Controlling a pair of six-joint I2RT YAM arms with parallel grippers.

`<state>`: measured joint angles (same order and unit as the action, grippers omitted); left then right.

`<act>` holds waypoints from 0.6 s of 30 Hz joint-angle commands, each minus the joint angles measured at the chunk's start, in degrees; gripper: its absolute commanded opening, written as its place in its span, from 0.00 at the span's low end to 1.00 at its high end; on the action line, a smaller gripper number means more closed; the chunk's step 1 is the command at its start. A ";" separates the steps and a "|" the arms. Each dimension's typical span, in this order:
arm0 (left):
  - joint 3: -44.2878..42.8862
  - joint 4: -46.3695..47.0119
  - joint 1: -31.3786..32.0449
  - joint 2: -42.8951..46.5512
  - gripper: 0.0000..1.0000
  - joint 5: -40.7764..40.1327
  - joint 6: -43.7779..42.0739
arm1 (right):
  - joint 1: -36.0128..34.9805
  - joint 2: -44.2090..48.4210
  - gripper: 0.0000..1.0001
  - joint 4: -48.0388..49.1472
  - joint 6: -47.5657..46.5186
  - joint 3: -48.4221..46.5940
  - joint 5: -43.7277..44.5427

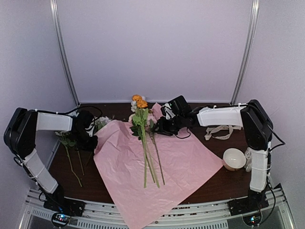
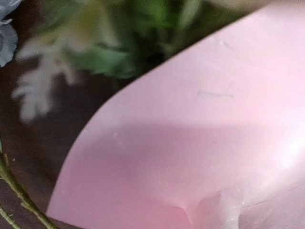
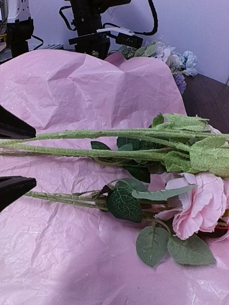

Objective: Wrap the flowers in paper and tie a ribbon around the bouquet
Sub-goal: Pick up the fake flower from the corner of the board.

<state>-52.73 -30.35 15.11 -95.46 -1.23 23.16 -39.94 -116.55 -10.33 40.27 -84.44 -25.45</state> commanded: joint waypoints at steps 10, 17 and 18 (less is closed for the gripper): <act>-2.92 -6.91 -4.12 8.73 0.00 -10.47 1.25 | 1.26 4.89 0.28 1.47 -1.54 2.06 -0.42; -2.50 -6.62 -5.94 11.35 0.00 -9.94 1.72 | 1.53 5.71 0.28 1.91 -1.77 2.79 -0.45; -2.61 -6.76 -6.01 11.85 0.00 -10.65 1.98 | 1.58 5.86 0.28 1.89 -1.73 2.79 -0.52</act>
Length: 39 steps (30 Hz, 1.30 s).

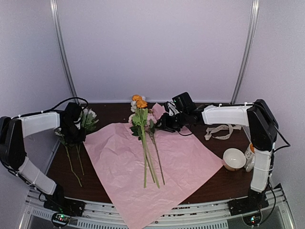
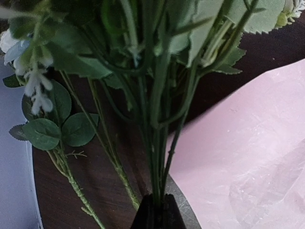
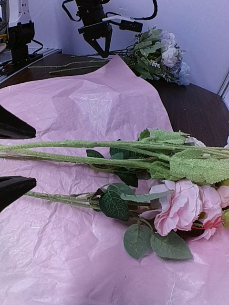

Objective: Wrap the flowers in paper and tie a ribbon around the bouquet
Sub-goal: Pick up the fake flower from the corner of the board, then pass from the left arm to the right

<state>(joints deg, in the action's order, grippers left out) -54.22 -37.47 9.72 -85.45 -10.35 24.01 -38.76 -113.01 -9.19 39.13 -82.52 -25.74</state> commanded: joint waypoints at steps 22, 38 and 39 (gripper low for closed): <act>-5.98 53.66 26.89 13.15 0.00 38.12 -1.12 | -6.46 12.92 0.44 49.32 9.29 3.50 -17.76; -7.98 53.79 31.16 8.92 0.00 41.34 -1.15 | -7.30 12.49 0.36 31.97 1.90 0.54 -8.87; -7.77 53.60 31.19 9.16 0.00 40.96 -1.22 | -7.29 12.69 0.37 30.50 0.96 0.45 -7.69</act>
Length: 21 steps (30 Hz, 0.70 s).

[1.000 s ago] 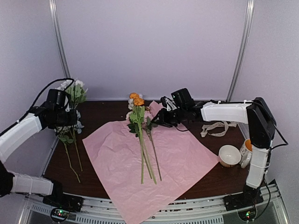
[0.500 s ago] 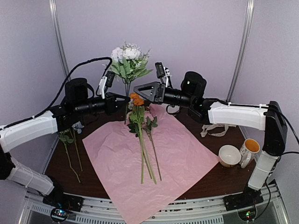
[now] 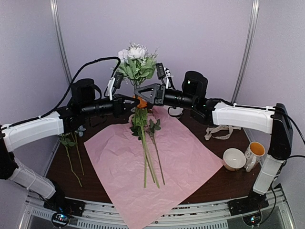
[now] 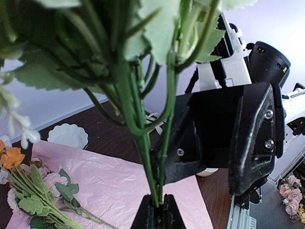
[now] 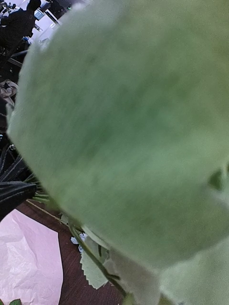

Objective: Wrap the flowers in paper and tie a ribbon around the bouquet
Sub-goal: Pass from the left arm to the right

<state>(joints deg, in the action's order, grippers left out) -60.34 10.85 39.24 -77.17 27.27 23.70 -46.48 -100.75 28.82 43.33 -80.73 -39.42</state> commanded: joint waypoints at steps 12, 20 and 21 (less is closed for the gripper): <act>-0.72 6.46 1.63 0.51 0.00 1.46 -0.02 | 0.40 2.46 0.46 -16.70 -9.55 -2.77 10.66; 0.07 4.38 1.64 1.65 0.00 -4.04 -1.58 | 0.46 3.25 0.51 -19.42 -10.28 -2.58 12.33; 0.05 4.25 1.63 1.67 0.00 -4.34 -1.76 | 0.46 3.11 0.52 -19.41 -10.55 -2.78 11.70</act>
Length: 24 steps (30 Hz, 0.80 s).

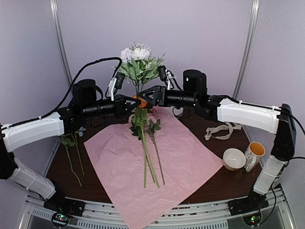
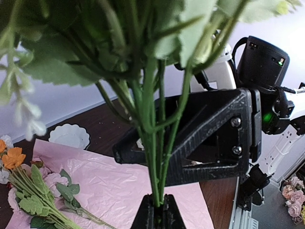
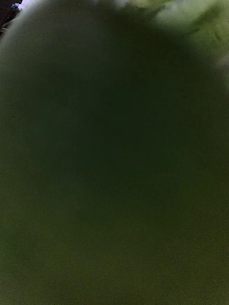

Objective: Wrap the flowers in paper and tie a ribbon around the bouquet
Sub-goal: Pass from the left arm to the right

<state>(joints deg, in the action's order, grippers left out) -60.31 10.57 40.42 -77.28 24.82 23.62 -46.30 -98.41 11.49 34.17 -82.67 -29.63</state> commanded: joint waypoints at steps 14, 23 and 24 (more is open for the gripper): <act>-1.08 3.13 0.45 -0.75 0.00 2.91 -0.67 | 0.24 -3.33 0.03 7.89 5.56 -2.59 -9.85; -1.38 -8.39 -0.29 0.00 0.67 -3.06 -0.53 | 2.95 -2.68 0.00 0.24 4.06 1.77 -3.68; -1.73 -11.47 -0.79 -0.23 0.69 -5.25 -0.51 | 2.96 -3.31 0.00 -2.74 2.35 2.15 -2.10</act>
<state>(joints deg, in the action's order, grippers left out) -60.34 6.76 40.25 -77.58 23.92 23.68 -44.58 -100.84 16.34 40.40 -81.91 -36.95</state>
